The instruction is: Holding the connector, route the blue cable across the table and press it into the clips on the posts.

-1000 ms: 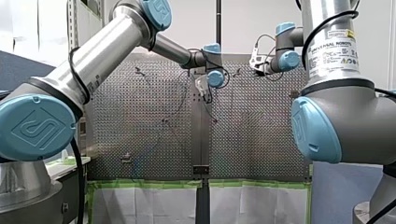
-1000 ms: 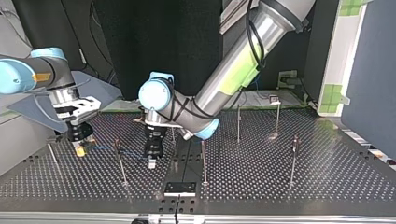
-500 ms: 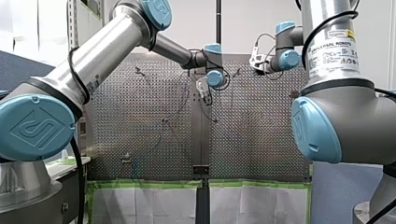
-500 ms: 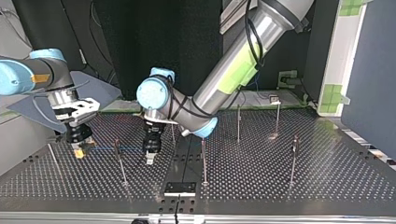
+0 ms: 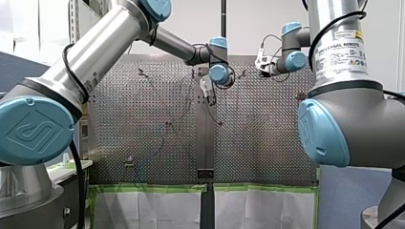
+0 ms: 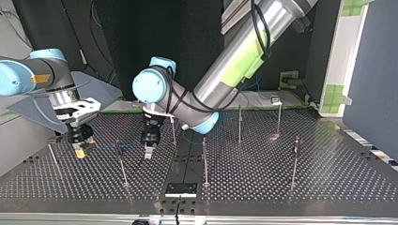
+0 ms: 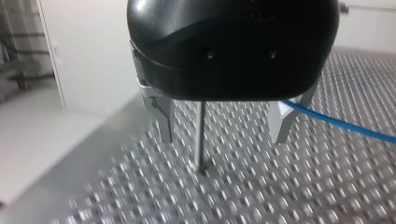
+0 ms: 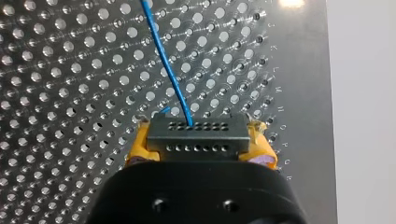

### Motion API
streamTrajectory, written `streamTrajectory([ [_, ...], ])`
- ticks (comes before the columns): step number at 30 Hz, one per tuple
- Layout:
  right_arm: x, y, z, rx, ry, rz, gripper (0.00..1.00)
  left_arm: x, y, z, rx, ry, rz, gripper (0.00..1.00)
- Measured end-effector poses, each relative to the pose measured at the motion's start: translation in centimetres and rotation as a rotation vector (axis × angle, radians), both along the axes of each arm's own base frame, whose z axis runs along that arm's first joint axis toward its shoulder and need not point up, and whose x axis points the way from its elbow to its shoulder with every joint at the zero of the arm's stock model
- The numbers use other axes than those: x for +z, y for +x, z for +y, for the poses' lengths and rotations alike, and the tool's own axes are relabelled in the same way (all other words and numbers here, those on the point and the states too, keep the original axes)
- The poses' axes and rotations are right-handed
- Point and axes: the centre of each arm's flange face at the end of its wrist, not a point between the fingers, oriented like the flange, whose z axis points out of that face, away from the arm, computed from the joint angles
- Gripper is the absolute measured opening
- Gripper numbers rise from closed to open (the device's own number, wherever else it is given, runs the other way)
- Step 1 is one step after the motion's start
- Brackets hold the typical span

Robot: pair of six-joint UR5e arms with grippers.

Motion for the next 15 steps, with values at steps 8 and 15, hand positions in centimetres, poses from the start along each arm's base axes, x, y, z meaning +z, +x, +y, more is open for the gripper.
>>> streamTrajectory([
  [8,-0.2,0.0,0.1,-0.002,0.007,0.001,0.0,1.9,-2.7,-0.1,-0.065,-0.009,-0.026,0.98],
  [15,-0.4,-0.1,0.1,-0.009,0.01,0.002,0.0,3.7,-3.4,2.1,-0.009,-0.023,-0.068,0.98],
])
